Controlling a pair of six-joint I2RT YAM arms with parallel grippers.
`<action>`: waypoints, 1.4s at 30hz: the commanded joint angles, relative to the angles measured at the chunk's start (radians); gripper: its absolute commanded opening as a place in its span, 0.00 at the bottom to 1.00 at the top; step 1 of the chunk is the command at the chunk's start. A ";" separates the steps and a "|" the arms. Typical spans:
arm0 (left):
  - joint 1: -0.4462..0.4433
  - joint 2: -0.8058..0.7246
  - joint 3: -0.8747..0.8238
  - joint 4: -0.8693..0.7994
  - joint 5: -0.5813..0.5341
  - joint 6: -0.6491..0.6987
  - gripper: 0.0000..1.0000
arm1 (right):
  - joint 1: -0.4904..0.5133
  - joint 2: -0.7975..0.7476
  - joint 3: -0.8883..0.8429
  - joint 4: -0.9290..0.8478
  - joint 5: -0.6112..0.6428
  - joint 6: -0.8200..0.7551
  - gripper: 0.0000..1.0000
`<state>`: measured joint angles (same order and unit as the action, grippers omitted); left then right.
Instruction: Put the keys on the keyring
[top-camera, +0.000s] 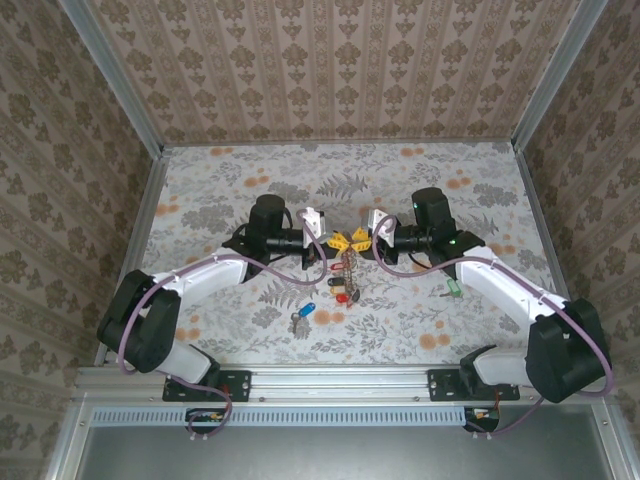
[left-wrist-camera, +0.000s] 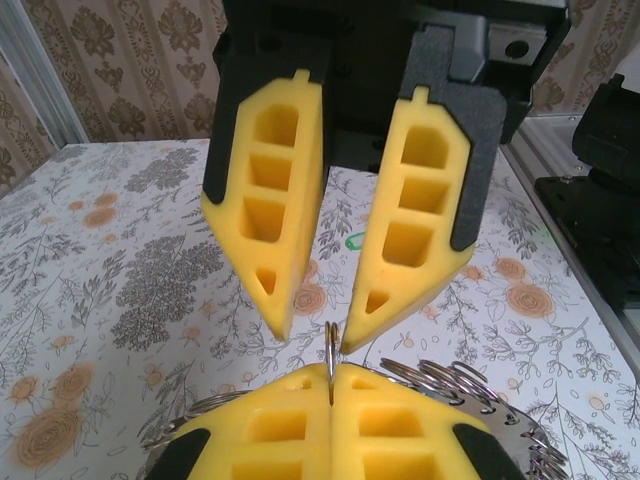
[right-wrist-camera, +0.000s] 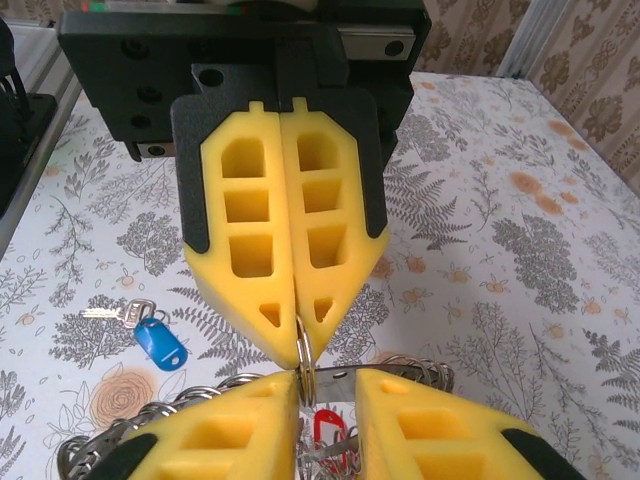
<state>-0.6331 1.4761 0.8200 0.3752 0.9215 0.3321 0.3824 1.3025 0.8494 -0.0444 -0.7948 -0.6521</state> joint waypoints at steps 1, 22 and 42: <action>0.006 0.001 0.050 0.060 0.051 -0.019 0.00 | -0.007 0.015 0.026 -0.015 -0.043 -0.010 0.21; 0.001 0.051 0.122 -0.171 0.062 0.112 0.12 | -0.004 0.017 0.126 -0.195 -0.021 -0.005 0.00; -0.014 0.081 0.184 -0.272 0.106 0.155 0.14 | 0.006 0.016 0.148 -0.231 -0.004 0.000 0.00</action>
<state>-0.6407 1.5440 0.9649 0.1112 0.9813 0.4725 0.3809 1.3182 0.9493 -0.2813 -0.7845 -0.6365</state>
